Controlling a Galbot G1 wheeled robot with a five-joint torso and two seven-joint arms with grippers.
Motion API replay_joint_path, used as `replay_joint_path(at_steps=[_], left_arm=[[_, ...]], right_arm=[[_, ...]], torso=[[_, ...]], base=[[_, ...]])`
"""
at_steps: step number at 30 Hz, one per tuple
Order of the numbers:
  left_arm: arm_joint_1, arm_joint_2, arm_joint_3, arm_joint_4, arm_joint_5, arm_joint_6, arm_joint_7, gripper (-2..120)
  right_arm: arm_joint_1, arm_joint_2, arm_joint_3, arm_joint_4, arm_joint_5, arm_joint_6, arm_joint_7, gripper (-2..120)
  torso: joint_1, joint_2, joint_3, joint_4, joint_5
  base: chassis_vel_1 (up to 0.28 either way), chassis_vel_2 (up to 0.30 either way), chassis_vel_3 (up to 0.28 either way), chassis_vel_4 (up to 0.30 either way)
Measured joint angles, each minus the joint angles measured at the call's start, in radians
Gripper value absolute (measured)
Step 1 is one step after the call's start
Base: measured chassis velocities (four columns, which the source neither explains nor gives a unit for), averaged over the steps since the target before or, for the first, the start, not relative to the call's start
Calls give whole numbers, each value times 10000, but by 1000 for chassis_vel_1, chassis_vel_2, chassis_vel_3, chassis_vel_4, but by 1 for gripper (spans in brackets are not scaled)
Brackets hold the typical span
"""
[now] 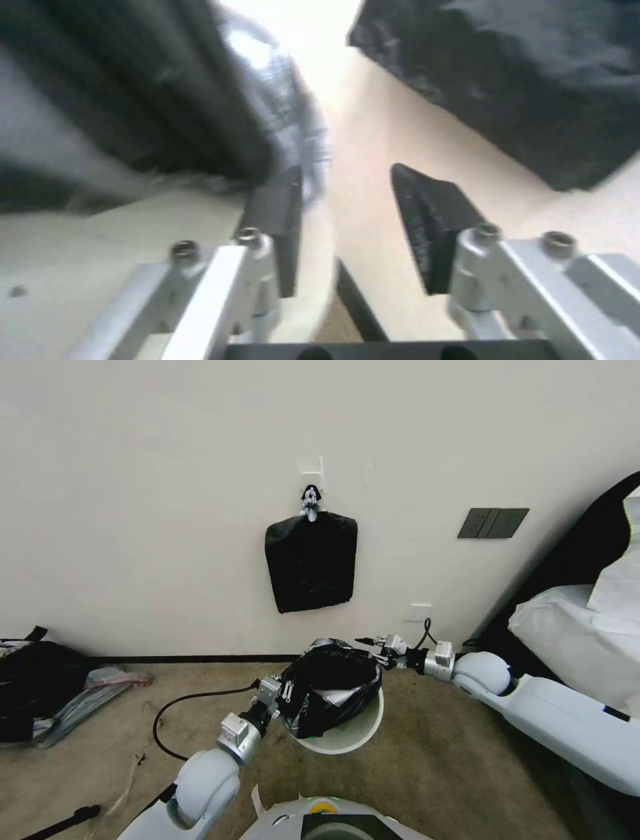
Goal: Place a trash bag onto the trash bin.
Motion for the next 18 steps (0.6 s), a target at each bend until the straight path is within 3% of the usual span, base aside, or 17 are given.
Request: replay_joint_path(at_steps=[2, 5, 9, 11, 12, 14, 15, 16, 18], left_arm=[[-65, -18, 12, 113, -20, 17, -80, 1], [-94, -42, -49, 165, -56, 34, -215, 1], [5, -225, -228, 321, -66, 50, -643, 1], [29, -289, -243, 364, -66, 50, -707, 1], [39, -359, -248, 415, -66, 50, -772, 1], [6, -609, -251, 585, -59, 50, -945, 1], [6, -609, -251, 585, -59, 50, -945, 1], [-43, -743, -248, 677, -59, 49, -1000, 1], [-64, -797, -241, 717, -62, 50, -1019, 1]], right_arm=[[-163, -73, 506, -29, 339, -41, 92, 50], [-367, -124, 1017, 124, 787, -383, 489, 57], [-1305, -87, 2436, 1494, 2314, -1707, 3084, 76], [-1560, -58, 2681, 1982, 2661, -2040, 3618, 79], [-1899, 2, 2983, 2591, 3019, -2514, 4253, 84], [-2721, 359, 3683, 4056, 4144, -4387, 6430, 96], [-2721, 359, 3683, 4056, 4144, -4387, 6430, 96], [-3018, 595, 3913, 4587, 4841, -5180, 7543, 98], [-3195, 733, 4033, 4859, 5194, -5504, 8035, 99]], torso=[[0, 0, 0, 0, 1], [0, 0, 0, -1, -2], [1, 0, 0, 1, -2], [0, 0, 0, 1, -2], [0, 0, 0, 2, -2], [0, 0, -1, 1, -4], [0, 0, -1, 1, -4], [0, 0, 0, 0, 0], [0, 0, 0, -1, 1]], base=[[0, 0, 0, 0], [0, 0, 0, 0], [0, 0, 0, 0], [0, 0, 0, 0], [0, 0, 0, 0], [0, 0, 0, 0], [0, 0, 0, 0], [0, 0, 0, 0], [0, 0, 0, 0]])
